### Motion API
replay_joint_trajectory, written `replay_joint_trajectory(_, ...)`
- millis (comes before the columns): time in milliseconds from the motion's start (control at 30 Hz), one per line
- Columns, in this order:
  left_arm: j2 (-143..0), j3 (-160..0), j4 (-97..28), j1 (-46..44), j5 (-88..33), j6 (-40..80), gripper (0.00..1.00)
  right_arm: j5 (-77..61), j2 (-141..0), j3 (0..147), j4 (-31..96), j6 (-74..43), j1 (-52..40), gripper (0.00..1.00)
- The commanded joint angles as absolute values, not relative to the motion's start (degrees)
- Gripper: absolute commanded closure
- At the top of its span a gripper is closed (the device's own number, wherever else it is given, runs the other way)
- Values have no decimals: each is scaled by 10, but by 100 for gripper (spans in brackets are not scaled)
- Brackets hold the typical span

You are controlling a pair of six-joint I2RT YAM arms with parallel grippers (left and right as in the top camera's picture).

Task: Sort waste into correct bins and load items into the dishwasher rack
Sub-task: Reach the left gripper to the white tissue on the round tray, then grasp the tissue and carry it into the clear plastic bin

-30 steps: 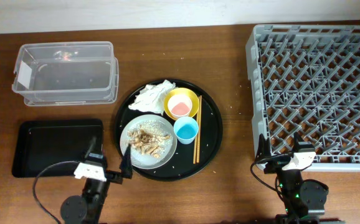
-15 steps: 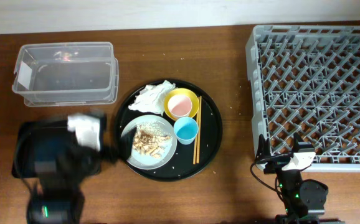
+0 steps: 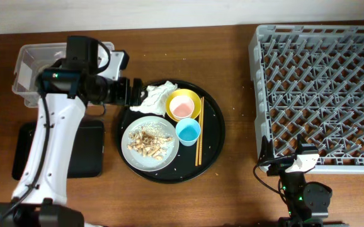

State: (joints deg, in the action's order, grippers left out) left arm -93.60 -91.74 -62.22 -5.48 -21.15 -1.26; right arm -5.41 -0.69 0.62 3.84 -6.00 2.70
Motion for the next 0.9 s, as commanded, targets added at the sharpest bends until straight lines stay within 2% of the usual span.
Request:
replay_joint_trajectory(0,-981,-928,-573,-84,-195,-11,1,-53,-4,3,41,-62,31,2)
replay_joint_trajectory(33,-1001,-929,-556,-102,-145,-6,17,-53,-4,3,41,-62,31,2)
replay_joint_trajectory(67,-1019,-928,-546,-121,-82,20,24,-53,-4,3,41,-62,31,2)
replay_joint_trajectory(100,-1033,-928,-540,-134,-32,48,26,-53,-4,3,41,-62,31,2)
replay_joint_trajectory(167,-1065,-928,-523,-159,25,83,27,-53,-4,3,41,-62,31,2)
replay_joint_trajectory(267,-1107,-928,-493,-161,28,133,27,-53,-4,3,41,-62,31,1)
replay_joint_trajectory(500,-1220,-928,-431,-179,24,137,27,-53,-4,3,41,-62,31,2)
replay_joint_trajectory(567,-1229,-928,-426,-178,28,137,30,-53,-4,3,41,-62,31,2)
replay_joint_trajectory(633,-1229,-928,-427,-178,28,137,48,-53,-4,3,41,-62,31,2)
replay_joint_trajectory(733,-1228,-929,-432,-178,28,137,83,-53,-4,3,41,-62,31,2)
replay_joint_trajectory(800,-1218,-930,-451,-178,28,137,94,-53,-4,3,41,-62,31,2)
replay_joint_trajectory(867,-1185,-930,-473,-178,22,139,98,-53,-4,3,41,-62,31,2)
